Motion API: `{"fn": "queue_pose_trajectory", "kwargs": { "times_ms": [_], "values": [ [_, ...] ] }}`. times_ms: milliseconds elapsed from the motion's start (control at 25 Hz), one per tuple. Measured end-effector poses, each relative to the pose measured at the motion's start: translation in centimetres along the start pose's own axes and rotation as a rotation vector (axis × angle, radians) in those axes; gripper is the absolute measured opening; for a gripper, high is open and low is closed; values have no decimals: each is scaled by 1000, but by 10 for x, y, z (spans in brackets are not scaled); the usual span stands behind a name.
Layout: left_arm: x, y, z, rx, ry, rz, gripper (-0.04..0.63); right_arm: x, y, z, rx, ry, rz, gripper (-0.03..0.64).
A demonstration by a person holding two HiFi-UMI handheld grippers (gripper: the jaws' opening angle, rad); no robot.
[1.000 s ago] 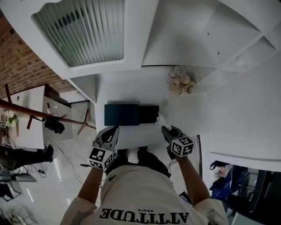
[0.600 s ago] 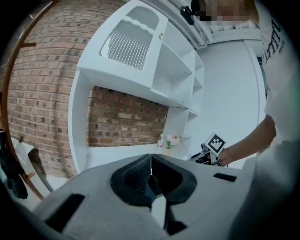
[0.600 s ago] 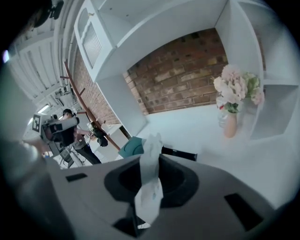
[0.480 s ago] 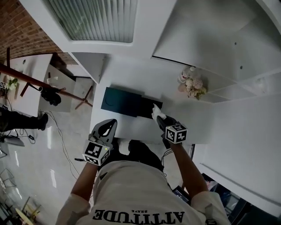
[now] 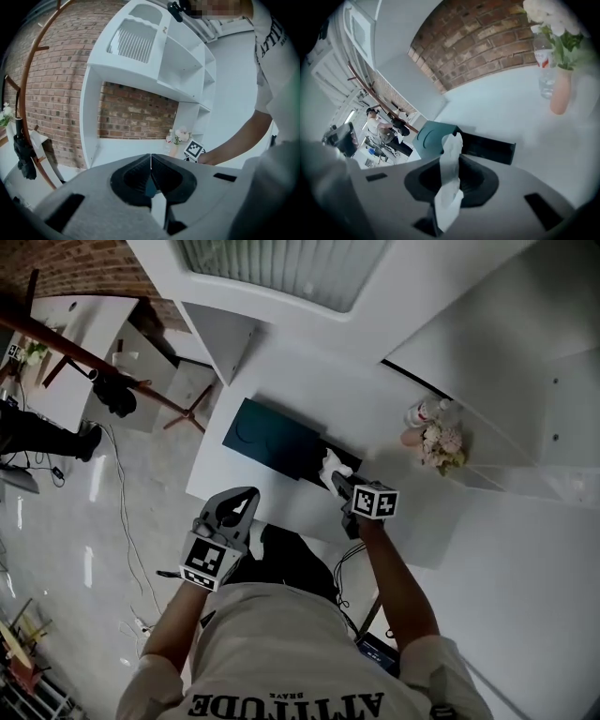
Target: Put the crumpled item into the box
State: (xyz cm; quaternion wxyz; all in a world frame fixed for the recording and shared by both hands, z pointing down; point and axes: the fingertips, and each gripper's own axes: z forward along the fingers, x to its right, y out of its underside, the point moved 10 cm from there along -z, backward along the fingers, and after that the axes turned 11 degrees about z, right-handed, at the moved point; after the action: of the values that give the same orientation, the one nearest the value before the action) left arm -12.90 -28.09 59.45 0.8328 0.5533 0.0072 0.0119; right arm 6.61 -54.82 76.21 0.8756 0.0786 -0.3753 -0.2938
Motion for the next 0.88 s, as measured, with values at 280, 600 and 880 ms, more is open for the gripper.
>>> {"fn": "queue_pose_trajectory", "kwargs": {
  "times_ms": [280,600,880],
  "values": [
    [1,15,1,-33,-36,-37,28,13,-5,36,-101,-56,118,74],
    [6,23,7,-43,-44,-55,26,18,-15,62,-161,-14,141,75],
    [14,24,11,-45,-40,-46,28,25,-14,66,-157,179,-23,160]
  ]
}}
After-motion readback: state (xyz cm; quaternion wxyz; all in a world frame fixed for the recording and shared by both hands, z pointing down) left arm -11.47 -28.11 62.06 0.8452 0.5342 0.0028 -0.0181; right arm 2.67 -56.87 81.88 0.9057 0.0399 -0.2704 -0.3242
